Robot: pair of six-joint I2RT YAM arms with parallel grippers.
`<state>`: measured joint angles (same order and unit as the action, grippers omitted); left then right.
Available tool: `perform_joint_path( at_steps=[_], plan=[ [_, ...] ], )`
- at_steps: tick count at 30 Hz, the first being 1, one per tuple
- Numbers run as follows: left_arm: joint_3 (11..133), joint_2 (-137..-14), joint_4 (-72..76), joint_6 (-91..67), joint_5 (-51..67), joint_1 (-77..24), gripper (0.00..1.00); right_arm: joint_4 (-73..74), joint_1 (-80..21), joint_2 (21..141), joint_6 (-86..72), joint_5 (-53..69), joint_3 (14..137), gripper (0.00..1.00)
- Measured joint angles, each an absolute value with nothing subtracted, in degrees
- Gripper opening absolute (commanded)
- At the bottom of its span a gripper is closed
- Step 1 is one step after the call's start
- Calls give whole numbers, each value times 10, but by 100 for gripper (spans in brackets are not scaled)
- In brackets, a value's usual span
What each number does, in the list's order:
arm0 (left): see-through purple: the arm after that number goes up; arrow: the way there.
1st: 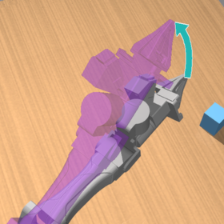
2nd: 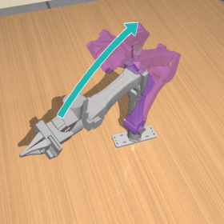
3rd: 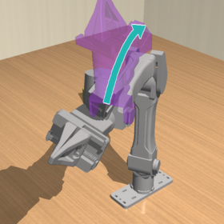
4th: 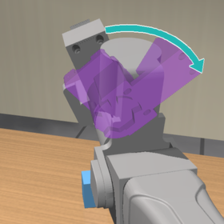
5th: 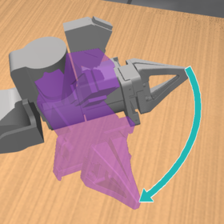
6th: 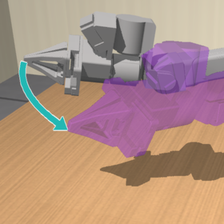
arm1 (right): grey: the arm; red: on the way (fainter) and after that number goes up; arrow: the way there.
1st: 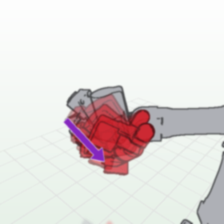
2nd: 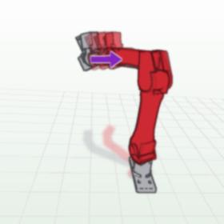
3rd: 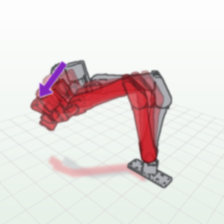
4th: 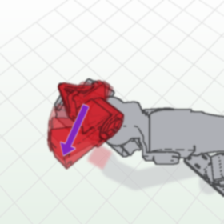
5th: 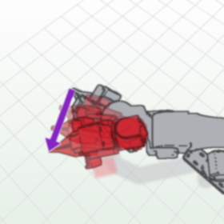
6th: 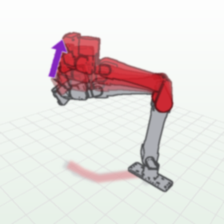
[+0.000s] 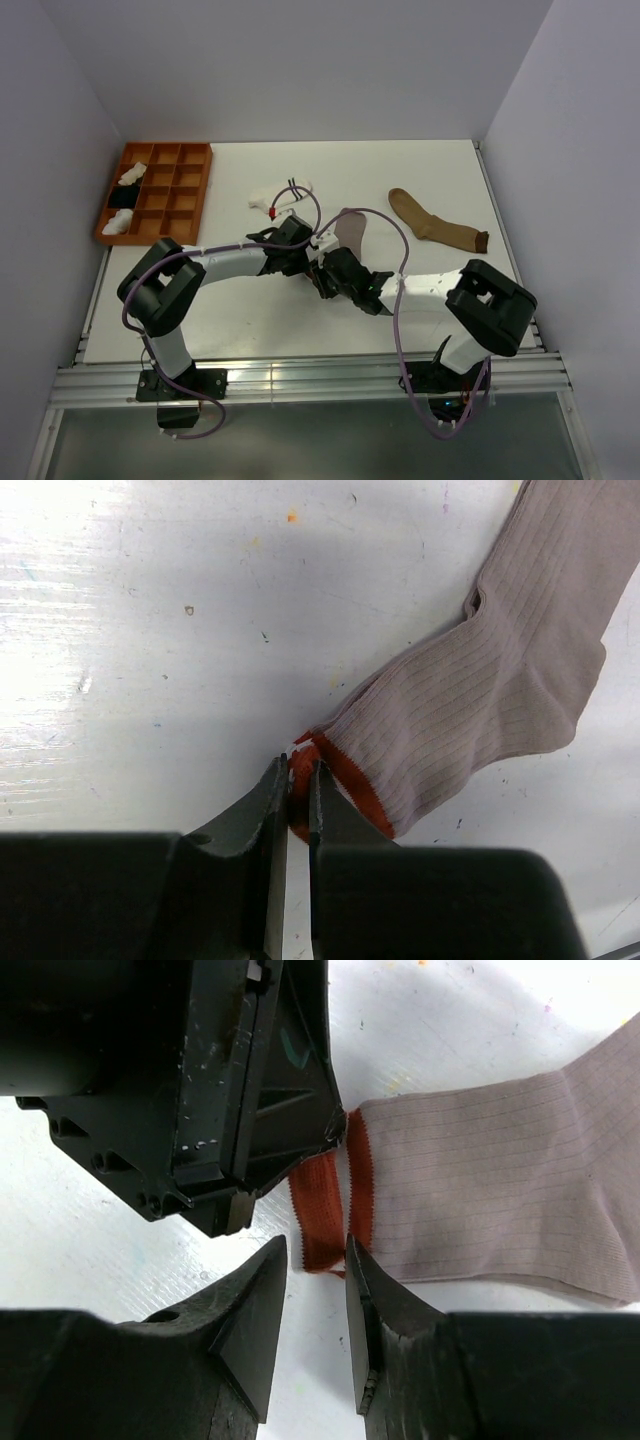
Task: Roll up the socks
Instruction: Roll the sock at the center of the board.
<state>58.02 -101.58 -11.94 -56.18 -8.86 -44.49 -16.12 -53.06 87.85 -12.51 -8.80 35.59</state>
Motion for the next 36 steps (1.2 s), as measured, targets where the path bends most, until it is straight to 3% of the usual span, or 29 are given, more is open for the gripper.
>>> perform_joint_path(
  at_steps=[22,36],
  plan=[
    [579,-1016,-116,-564,-83,-442,0,-237,-545,813,-110,-74,307,40],
    [579,-1016,-115,-565,-60,-428,0,-272,-545,857,-99,-62,308,37]
  ],
)
